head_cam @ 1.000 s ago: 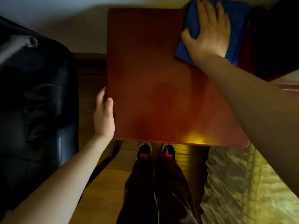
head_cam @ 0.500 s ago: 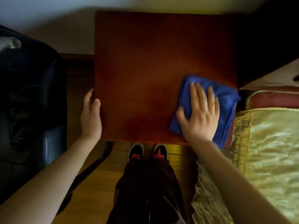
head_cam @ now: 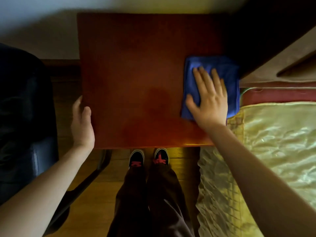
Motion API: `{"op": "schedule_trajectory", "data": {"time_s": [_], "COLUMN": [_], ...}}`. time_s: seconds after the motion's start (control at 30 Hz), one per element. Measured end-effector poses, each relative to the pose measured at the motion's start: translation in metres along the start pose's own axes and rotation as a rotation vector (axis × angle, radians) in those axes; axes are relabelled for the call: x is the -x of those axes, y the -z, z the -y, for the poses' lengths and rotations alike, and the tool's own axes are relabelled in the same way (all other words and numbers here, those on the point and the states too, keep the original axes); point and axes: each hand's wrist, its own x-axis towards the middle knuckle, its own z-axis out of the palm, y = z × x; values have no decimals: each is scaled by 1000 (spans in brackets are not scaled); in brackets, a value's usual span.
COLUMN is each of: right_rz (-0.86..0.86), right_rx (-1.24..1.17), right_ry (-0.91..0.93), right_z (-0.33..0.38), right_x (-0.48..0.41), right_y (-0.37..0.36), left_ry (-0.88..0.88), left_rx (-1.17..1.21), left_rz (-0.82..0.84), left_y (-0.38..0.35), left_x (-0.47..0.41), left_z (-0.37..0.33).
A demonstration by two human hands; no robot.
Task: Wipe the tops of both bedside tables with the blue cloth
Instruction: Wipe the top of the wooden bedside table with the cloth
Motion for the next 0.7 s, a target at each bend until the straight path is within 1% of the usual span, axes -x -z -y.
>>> {"op": "schedule_trajectory", "data": {"time_s": [0.1,0.17,0.23,0.33,0.43,0.53,0.6,0.7], "right_rz": [48,55,54,45,72,151,191,232], "right_rx": [35,41,50,65,46,-46,-85,-68], "right_ry": [-3,-5,17,41,73,206,258,235], "right_z": [-2,-6,-7,3,47,124,170,200], "right_x": [72,98,110,104,87,64,48,33], "right_y": [-1,-3,-6,-11,-20,-40,-53,-59], "left_ry": [4,0,17,10,15,24,53,76], "left_rx": [-16,-13,3,8,14,-9,-5,7], "left_rz": [20,27,23,14,19,17,3,-9], "left_y": [2,2,1,1,1,1,3,4], "left_x": [-1,-1,-3,-5,-7,-9,-10,-9], "left_z": [4,4,5,8,10,12,14,11]}}
